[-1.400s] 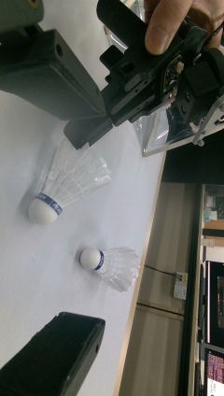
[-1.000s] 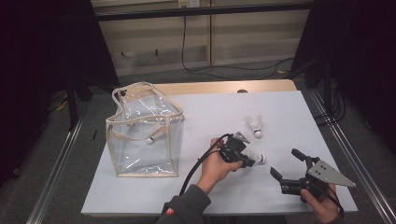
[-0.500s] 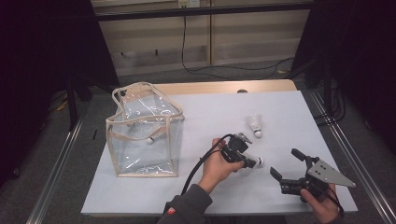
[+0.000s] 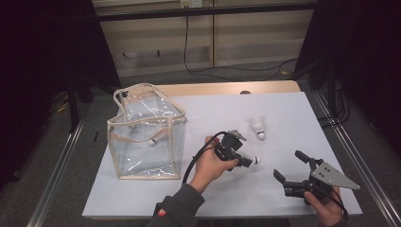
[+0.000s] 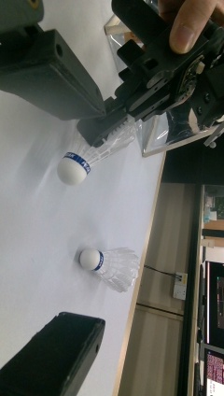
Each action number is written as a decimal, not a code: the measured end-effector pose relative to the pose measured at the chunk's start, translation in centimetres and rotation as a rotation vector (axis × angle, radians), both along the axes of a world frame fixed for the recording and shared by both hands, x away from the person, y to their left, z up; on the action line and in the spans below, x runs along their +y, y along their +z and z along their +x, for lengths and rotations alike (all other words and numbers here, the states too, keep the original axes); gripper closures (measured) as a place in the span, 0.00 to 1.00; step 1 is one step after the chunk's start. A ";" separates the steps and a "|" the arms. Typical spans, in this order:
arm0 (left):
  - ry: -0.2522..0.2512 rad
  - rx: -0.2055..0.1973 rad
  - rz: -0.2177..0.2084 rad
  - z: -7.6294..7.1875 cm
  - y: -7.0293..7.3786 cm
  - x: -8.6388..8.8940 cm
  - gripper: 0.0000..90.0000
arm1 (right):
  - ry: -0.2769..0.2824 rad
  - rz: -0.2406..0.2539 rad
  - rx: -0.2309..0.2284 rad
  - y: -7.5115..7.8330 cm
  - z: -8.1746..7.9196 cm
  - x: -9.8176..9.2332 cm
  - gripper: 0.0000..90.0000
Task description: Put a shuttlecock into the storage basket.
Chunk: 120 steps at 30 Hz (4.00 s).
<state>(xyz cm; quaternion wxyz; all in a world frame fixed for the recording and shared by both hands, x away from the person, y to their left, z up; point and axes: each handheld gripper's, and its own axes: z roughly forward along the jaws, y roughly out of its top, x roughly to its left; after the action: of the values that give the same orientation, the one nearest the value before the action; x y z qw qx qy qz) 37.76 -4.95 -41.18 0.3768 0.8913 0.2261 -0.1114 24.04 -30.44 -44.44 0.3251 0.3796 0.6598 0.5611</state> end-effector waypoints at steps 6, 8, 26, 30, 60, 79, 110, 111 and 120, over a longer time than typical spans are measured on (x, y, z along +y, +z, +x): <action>0.001 -0.003 0.008 0.1 1.0 0.6 0.99 | -0.001 0.000 0.000 0.0 0.0 0.0 0.01; -0.015 -0.004 0.007 0.2 1.4 0.8 0.98 | 0.000 0.000 0.000 0.0 0.0 0.0 0.01; -0.027 0.004 0.039 0.5 3.6 2.4 0.98 | -0.001 0.000 0.001 0.0 0.0 0.1 0.01; -0.024 0.006 0.041 0.7 4.1 2.7 0.98 | -0.001 0.002 0.002 0.0 -0.1 0.1 0.01; -0.013 0.007 0.067 2.1 6.9 4.4 0.98 | 0.001 -0.003 -0.005 0.1 -0.1 0.1 0.01; 0.001 0.009 0.066 2.7 9.2 5.2 0.98 | 0.001 -0.003 -0.006 0.1 -0.1 0.1 0.01; 0.046 0.013 0.065 3.9 11.2 6.4 0.98 | 0.003 -0.002 -0.004 0.1 0.0 0.1 0.01; 0.047 0.013 0.064 4.0 11.3 6.5 0.98 | 0.004 -0.002 -0.004 0.1 0.0 0.1 0.01; 0.061 0.014 0.068 4.3 11.8 6.7 0.98 | 0.004 0.000 -0.007 0.1 0.0 0.1 0.01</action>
<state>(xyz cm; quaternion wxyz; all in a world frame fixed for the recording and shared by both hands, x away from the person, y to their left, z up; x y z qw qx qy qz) 42.10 1.77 -29.37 0.3478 0.8956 0.2594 -0.0982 24.00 -30.35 -44.35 0.3264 0.3763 0.6595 0.5630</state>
